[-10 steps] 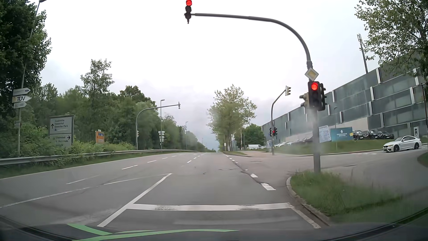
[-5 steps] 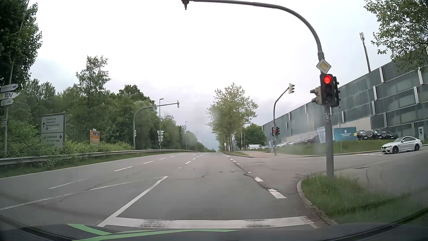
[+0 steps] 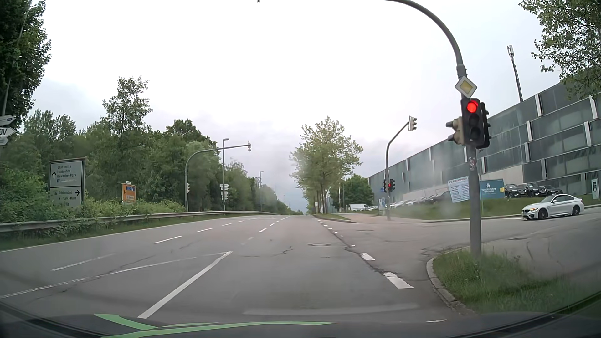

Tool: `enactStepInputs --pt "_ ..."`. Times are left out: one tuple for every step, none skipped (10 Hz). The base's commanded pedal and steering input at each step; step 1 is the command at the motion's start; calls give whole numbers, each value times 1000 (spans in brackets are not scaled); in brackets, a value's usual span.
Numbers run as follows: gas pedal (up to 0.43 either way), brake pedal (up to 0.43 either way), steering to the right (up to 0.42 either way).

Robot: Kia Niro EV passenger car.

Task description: Follow the waypoints while adhering to traffic rules and regulations

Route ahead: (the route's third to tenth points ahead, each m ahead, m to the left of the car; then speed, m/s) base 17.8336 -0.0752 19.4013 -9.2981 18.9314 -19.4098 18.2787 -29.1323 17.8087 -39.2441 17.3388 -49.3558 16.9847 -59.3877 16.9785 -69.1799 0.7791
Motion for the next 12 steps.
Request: enactStepInputs --pt "0 183 1" --pt "0 183 1" --pt "0 183 1" --pt "0 183 1" --pt "0 183 1" --pt "0 183 1" --pt "0 183 1" --pt "0 183 1" --pt "0 189 1" --pt "0 207 1" --pt "0 213 1" --pt "0 232 1"
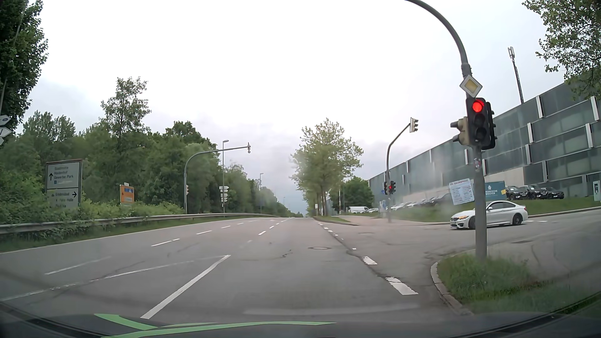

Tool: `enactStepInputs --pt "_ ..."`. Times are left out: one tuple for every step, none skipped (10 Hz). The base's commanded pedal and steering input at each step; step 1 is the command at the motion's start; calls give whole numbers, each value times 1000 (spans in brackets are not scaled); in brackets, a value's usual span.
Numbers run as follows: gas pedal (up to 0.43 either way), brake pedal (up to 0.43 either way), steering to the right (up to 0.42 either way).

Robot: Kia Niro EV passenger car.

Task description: Follow the waypoints while adhering to traffic rules and regulations

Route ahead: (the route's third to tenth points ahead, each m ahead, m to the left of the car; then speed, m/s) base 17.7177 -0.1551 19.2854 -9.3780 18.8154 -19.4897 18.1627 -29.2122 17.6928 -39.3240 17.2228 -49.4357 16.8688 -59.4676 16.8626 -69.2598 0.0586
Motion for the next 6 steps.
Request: enactStepInputs --pt "0 250 1" --pt "0 262 1" --pt "0 274 1" --pt "0 280 1" --pt "0 287 1" --pt "0 287 1"
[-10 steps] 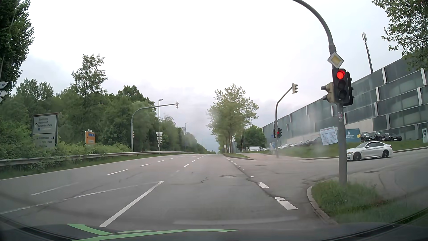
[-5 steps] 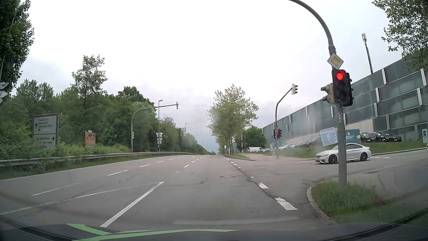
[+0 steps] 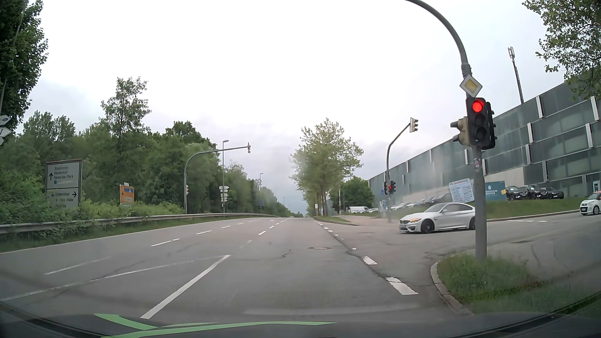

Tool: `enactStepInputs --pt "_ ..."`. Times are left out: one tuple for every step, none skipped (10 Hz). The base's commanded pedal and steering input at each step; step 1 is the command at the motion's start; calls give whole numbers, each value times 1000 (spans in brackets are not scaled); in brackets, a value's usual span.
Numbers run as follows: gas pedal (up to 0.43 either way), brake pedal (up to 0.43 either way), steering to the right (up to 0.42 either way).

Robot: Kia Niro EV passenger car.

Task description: Follow the waypoints while adhering to traffic rules and regulations

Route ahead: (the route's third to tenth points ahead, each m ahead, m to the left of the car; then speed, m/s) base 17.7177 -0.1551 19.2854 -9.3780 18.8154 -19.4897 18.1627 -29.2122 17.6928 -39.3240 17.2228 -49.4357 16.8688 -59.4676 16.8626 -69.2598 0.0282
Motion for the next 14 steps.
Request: enactStepInputs --pt "0 287 1" --pt "0 287 1" --pt "0 287 1" --pt "0 287 1" --pt "0 293 1" --pt "0 293 1" --pt "0 293 1" --pt "0 293 1" --pt "0 293 1" --pt "0 293 1" --pt "0 293 1" --pt "0 293 1" --pt "0 293 1" --pt "0 293 1"
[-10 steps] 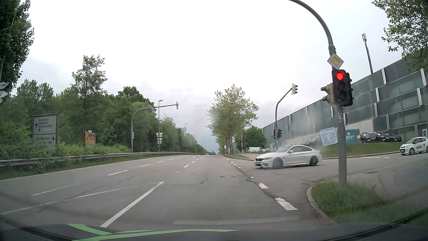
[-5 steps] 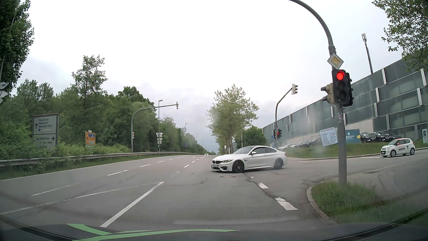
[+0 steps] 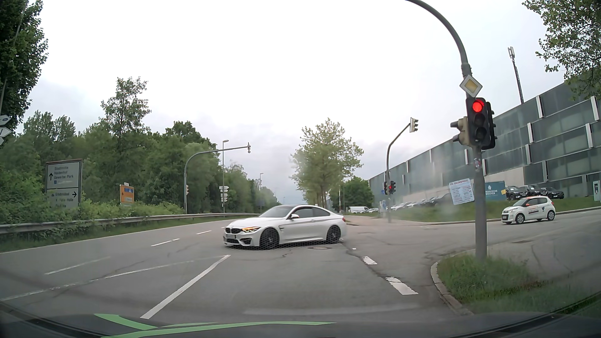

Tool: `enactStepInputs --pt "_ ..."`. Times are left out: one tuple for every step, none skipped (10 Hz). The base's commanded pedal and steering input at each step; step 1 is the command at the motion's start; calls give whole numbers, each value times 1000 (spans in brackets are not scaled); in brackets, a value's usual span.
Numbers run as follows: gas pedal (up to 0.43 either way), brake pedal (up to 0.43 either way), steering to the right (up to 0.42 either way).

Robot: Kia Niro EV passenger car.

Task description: Follow the waypoints while adhering to traffic rules and regulations

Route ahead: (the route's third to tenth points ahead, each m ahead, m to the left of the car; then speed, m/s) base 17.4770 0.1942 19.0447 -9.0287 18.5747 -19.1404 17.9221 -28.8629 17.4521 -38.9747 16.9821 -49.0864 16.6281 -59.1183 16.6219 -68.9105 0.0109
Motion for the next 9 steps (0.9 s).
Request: enactStepInputs --pt "0 293 1" --pt "0 293 1" --pt "0 293 1" --pt "0 293 1" --pt "0 293 1" --pt "0 293 1" --pt "0 293 1" --pt "0 293 1" --pt "0 299 1"
